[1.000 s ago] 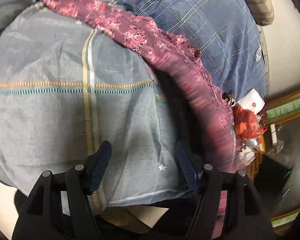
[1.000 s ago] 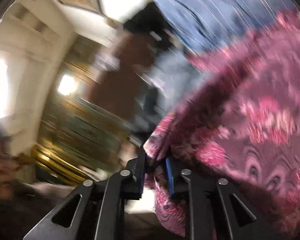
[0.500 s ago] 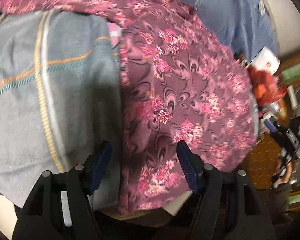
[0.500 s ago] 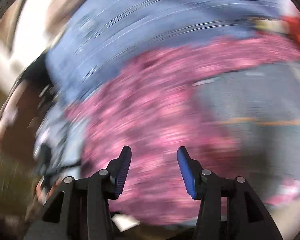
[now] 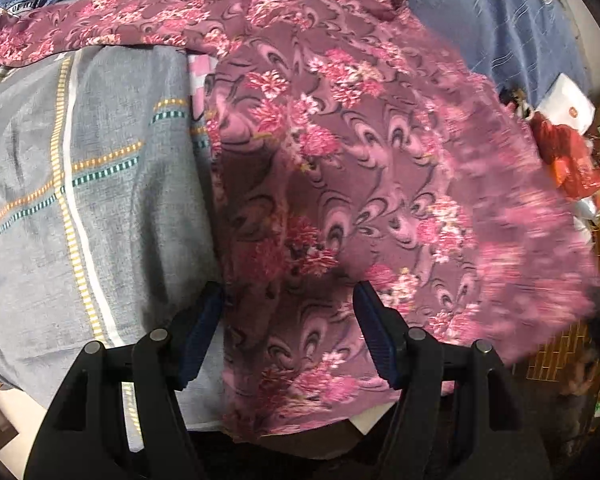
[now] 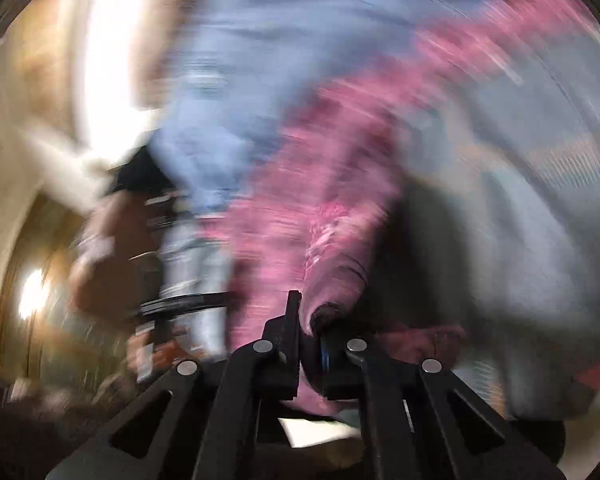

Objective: Fold small clothes

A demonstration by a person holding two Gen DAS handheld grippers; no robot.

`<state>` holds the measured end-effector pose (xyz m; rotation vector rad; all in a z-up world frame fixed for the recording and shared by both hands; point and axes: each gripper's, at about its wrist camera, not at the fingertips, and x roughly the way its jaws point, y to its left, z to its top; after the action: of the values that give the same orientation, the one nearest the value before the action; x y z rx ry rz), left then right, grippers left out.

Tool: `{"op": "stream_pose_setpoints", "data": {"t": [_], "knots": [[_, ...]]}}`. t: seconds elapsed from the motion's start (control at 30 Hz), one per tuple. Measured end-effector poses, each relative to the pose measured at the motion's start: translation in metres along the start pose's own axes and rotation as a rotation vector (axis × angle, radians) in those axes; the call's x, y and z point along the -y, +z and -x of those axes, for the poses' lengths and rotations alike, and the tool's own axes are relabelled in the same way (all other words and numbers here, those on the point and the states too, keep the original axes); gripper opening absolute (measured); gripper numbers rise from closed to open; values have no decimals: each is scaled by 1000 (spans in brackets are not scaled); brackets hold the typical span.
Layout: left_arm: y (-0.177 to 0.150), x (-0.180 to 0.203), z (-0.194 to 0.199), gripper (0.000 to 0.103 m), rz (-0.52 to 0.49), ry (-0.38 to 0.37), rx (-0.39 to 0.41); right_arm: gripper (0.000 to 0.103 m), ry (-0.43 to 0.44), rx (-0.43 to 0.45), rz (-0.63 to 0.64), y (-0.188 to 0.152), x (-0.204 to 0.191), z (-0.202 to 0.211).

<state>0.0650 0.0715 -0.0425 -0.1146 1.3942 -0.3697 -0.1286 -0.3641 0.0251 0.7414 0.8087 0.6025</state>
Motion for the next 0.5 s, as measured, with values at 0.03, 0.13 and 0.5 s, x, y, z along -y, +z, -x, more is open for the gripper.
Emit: {"op": "stream_pose_setpoints", "data": {"t": [0.03,0.13,0.5], "knots": [[1,-1,-3,66,3,14,-10,7,14,12,67,2,-18,9],[4,-4,-9,66,16,22,-23,7,-45,-36,194,0,-53,27],[13,12,4,67,-32,-23,6,17,-348,-95,-69,-9,26,23]]}}
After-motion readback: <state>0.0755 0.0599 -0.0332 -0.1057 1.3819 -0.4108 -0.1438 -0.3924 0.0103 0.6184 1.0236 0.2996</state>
